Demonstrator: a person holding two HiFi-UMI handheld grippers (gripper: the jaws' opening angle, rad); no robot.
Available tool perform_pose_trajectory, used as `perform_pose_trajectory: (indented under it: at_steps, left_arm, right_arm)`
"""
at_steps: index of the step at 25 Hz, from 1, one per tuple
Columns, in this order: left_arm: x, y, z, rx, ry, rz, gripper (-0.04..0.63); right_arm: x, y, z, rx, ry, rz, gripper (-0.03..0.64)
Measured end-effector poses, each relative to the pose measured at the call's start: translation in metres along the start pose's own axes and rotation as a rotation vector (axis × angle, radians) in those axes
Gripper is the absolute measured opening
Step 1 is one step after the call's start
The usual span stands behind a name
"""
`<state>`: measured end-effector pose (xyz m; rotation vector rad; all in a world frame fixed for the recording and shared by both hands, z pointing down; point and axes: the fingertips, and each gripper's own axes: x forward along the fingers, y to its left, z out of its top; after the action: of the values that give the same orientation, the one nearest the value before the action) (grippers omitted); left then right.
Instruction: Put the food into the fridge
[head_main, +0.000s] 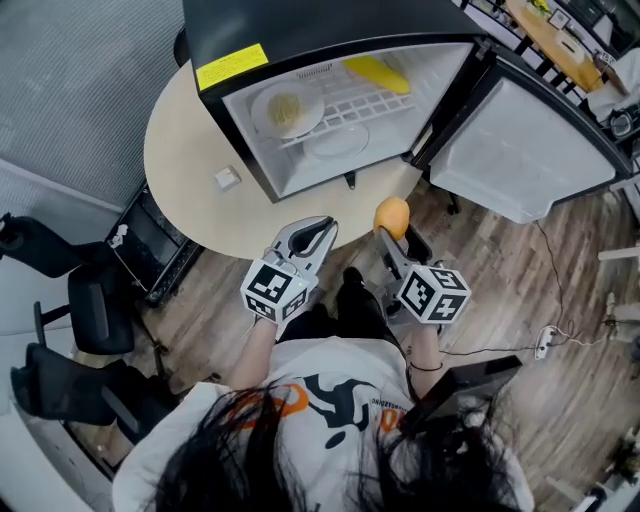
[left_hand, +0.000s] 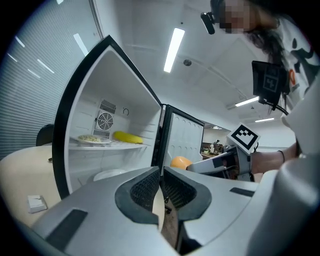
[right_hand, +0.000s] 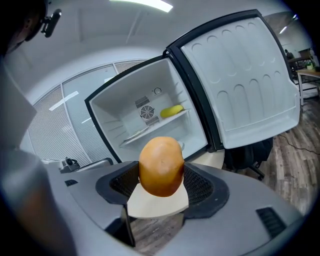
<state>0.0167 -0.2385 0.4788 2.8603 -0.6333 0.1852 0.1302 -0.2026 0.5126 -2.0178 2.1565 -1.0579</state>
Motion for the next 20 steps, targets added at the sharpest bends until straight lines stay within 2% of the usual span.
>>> perform_pose_trajectory:
  at_steps: [5, 10, 15, 20]
  left_arm:
    - [0.022, 0.02, 0.005, -0.009, -0.003, 0.063, 0.021]
    - [0.05, 0.029, 0.007, -0.028, -0.003, 0.113, 0.023]
    - [0.079, 0.031, 0.013, -0.031, -0.015, 0.137, 0.023]
    - [0.102, 0.033, 0.007, -0.065, -0.025, 0.134, 0.023]
  right_arm:
    - [0.023, -0.021, 0.027, -0.021, 0.012, 0.023, 0.288]
    - [0.051, -0.046, 0.052, -0.1, 0.043, 0.033, 0.288]
    - [0.081, -0.065, 0.067, -0.136, 0.081, 0.065, 0.288]
    - [0.111, -0.076, 0.07, -0.172, 0.125, 0.079, 0.288]
